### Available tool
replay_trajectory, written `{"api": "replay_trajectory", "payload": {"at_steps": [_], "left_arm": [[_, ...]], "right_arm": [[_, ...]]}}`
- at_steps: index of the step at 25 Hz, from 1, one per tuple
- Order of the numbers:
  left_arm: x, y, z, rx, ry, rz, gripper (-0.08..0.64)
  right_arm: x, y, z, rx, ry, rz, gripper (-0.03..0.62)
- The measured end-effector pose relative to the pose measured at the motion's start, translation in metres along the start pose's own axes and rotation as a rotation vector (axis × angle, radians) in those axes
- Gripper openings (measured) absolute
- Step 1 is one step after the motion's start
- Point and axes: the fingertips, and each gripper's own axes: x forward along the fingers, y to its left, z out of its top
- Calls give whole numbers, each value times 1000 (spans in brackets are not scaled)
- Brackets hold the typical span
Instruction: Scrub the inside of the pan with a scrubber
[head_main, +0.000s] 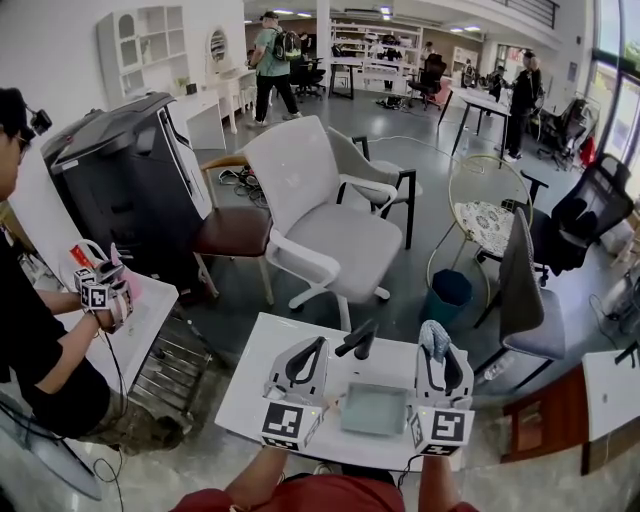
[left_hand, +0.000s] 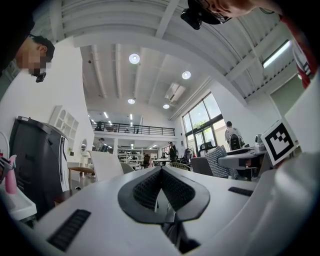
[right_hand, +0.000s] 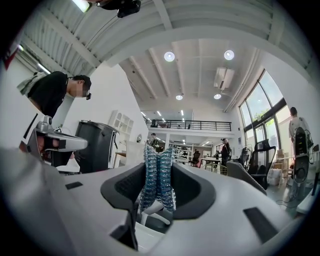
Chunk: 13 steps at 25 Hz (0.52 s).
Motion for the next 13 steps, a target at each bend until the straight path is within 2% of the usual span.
{"api": "replay_trajectory", "payload": {"at_steps": [13], "left_arm": [[-1, 3, -6, -15, 10, 5, 12]], "right_arm": [[2, 5, 0, -21, 17, 19, 173]]}}
